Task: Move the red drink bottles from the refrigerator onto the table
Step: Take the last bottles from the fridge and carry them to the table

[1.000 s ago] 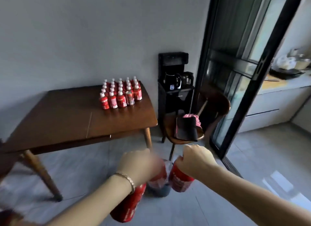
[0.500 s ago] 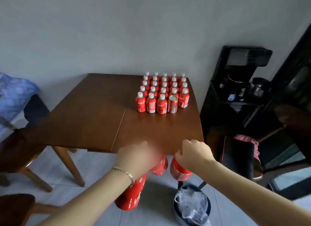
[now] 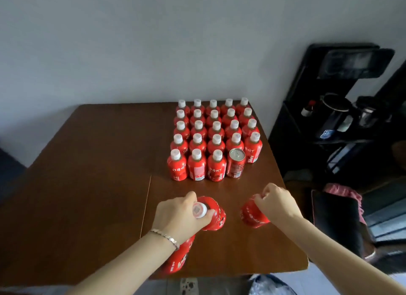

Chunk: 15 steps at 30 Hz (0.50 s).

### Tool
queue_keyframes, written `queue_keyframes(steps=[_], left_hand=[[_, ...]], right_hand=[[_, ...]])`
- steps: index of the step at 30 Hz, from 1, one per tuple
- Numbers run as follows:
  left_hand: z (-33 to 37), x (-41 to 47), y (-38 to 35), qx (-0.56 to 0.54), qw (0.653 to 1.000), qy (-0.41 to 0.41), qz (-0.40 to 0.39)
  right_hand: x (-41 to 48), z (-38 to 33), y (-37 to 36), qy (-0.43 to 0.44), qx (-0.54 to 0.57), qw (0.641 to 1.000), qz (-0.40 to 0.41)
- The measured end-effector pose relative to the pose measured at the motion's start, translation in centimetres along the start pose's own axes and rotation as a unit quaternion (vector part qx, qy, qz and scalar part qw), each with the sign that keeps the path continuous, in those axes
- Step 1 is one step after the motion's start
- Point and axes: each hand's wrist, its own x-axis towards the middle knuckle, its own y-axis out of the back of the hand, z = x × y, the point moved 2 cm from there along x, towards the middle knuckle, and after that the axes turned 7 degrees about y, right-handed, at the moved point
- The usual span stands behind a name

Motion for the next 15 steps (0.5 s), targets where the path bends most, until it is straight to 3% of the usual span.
queue_keyframes(steps=[8,10,15], left_hand=[[0.0,9.6,-1.4,-0.060,0.995,-0.077,0.004],[0.1,11.0,-2.1,-0.065,0.993,-0.090,0.033],[-0.1,12.9,-3.4,-0.073,0.994,-0.075,0.010]], right_hand=[[9.6,0.8,1.1,-0.146,0.069,0.985,0.052],[12.0,0.8,1.3,-0.162,0.085,0.982,0.039],[16.8,0.4,1.0,-0.175,0.121,0.977,-0.002]])
